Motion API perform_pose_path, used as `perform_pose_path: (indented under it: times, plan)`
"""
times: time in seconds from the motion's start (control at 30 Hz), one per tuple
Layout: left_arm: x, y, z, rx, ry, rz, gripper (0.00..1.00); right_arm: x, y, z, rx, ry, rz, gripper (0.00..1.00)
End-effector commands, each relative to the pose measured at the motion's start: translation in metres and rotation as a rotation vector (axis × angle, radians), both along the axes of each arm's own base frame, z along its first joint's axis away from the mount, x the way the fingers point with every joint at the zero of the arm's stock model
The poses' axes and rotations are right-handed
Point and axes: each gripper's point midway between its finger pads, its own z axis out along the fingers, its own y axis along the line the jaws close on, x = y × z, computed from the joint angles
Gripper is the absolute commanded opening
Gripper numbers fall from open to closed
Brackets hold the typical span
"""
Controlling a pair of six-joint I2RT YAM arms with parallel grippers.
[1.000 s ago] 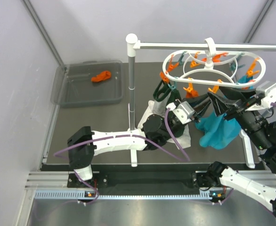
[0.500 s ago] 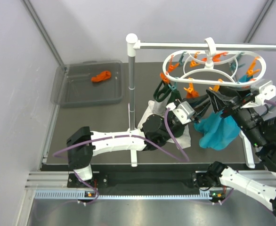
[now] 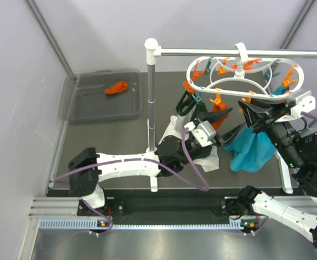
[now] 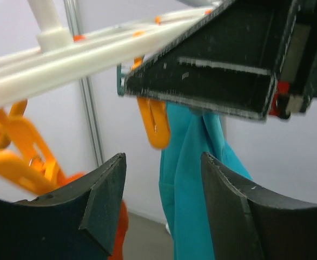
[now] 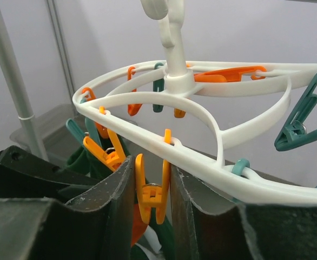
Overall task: Clip the socks to the hanger
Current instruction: Open the clamp at the hanger.
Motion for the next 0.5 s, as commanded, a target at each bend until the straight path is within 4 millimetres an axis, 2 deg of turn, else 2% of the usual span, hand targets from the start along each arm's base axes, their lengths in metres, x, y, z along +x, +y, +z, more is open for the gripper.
perform_pose_path:
  times: [0.0, 0.03, 0.07, 0.1, 0.13, 0.2, 0.23, 0.27, 0.3, 0.33, 0.37, 0.4, 0.43, 0.47]
  plan:
    - [-0.010, 0.035, 0.020, -0.076, 0.031, -0.021, 0.63, -0.002, -0.004, 0.014, 0.048, -0.021, -0.008, 0.00]
    - [-0.012, 0.036, 0.012, -0.055, 0.052, -0.035, 0.63, -0.003, -0.005, 0.013, 0.050, -0.021, -0.010, 0.00]
    - [-0.015, 0.036, -0.005, -0.012, 0.073, -0.059, 0.63, -0.004, -0.006, 0.013, 0.051, -0.020, -0.011, 0.00]
    - [-0.021, 0.043, -0.003, -0.016, 0.102, -0.098, 0.63, -0.003, -0.006, 0.012, 0.050, -0.018, -0.012, 0.00]
    - [-0.024, 0.037, -0.025, 0.075, 0.137, -0.121, 0.62, -0.004, -0.007, 0.011, 0.049, -0.016, -0.015, 0.00]
    - [-0.039, 0.041, -0.045, 0.161, 0.195, -0.199, 0.60, -0.004, -0.008, 0.009, 0.044, -0.010, -0.017, 0.00]
    - [-0.043, 0.039, -0.074, 0.267, 0.264, -0.219, 0.59, -0.004, -0.010, 0.009, 0.050, -0.010, -0.022, 0.00]
    - [-0.046, 0.042, -0.095, 0.323, 0.303, -0.233, 0.59, -0.004, -0.009, 0.007, 0.049, -0.006, -0.020, 0.00]
    - [-0.055, 0.050, -0.100, 0.351, 0.339, -0.271, 0.57, -0.003, -0.008, 0.007, 0.051, -0.003, -0.020, 0.00]
    - [-0.059, 0.055, -0.116, 0.397, 0.373, -0.282, 0.57, -0.003, -0.008, 0.006, 0.060, 0.005, -0.022, 0.00]
    - [-0.062, 0.064, -0.152, 0.498, 0.432, -0.273, 0.56, -0.002, -0.008, 0.004, 0.060, 0.014, -0.021, 0.00]
    - [-0.063, 0.075, -0.154, 0.494, 0.476, -0.263, 0.56, -0.003, -0.008, 0.004, 0.075, 0.023, -0.021, 0.00]
    - [-0.063, 0.084, -0.165, 0.513, 0.506, -0.250, 0.56, -0.002, -0.007, 0.002, 0.079, 0.034, -0.019, 0.00]
    - [-0.064, 0.094, -0.189, 0.561, 0.549, -0.227, 0.56, -0.002, -0.006, 0.000, 0.081, 0.048, -0.017, 0.00]
